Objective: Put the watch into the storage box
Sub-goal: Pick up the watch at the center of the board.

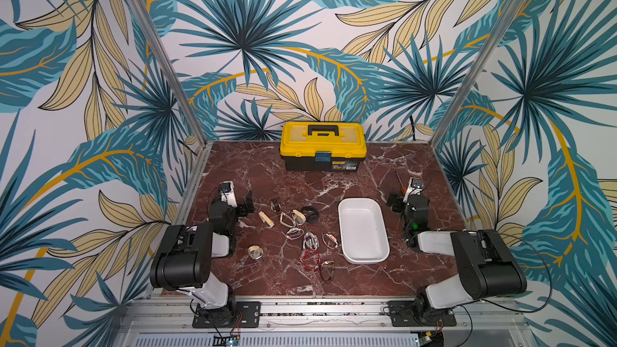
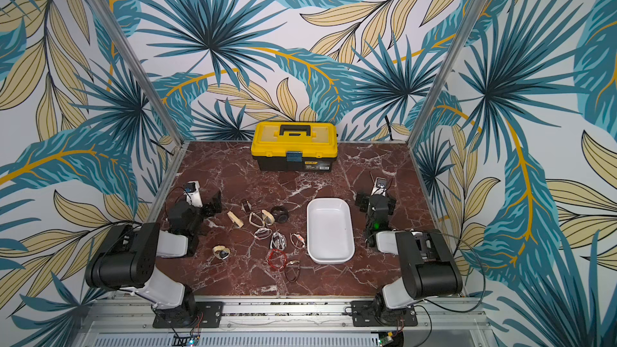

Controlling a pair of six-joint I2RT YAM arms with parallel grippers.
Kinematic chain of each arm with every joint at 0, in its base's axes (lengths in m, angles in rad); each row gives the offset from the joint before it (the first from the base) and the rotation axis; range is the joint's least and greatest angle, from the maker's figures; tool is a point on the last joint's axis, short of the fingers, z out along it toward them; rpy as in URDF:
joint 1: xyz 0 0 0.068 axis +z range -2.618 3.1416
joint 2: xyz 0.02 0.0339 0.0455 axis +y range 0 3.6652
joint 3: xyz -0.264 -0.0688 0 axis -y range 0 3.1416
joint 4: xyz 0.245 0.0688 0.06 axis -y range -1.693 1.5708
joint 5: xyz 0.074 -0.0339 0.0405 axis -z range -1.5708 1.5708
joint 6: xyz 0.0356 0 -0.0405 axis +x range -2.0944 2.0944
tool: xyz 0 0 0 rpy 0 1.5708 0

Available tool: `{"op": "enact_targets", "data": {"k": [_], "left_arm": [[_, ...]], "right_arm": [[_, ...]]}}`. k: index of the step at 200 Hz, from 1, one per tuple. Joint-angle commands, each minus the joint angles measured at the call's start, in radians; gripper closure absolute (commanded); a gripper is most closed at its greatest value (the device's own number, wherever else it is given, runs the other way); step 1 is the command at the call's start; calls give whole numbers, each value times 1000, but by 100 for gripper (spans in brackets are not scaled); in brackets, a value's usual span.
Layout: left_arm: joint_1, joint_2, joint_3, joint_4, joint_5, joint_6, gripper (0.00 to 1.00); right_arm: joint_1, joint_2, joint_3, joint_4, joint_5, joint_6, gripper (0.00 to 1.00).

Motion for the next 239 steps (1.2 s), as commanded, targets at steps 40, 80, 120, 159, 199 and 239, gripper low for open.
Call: {"op": "enact_targets", "data": {"k": [40, 80, 120, 159, 199, 239], "left_arm": [[-70, -284, 41, -243, -113, 45, 0], [-120, -735, 265, -1059, -185, -475, 0], [-147, -956, 396, -1722, 199, -845, 0], [-222, -1126, 506, -2180, 196, -929, 0], [-224, -1052, 462, -2315, 167, -701, 0], [-224, -981, 413, -2222, 163, -611, 1]], "right_arm": [[19, -212, 126, -373, 34, 13, 1], [34, -403, 350, -908, -212, 173, 1], [88, -449, 389, -1118, -374, 277, 1], [122, -450, 391, -1174, -362, 263, 1], [142, -443, 391, -1173, -379, 266, 1], [154, -449, 397, -1196, -381, 246, 1]]}}
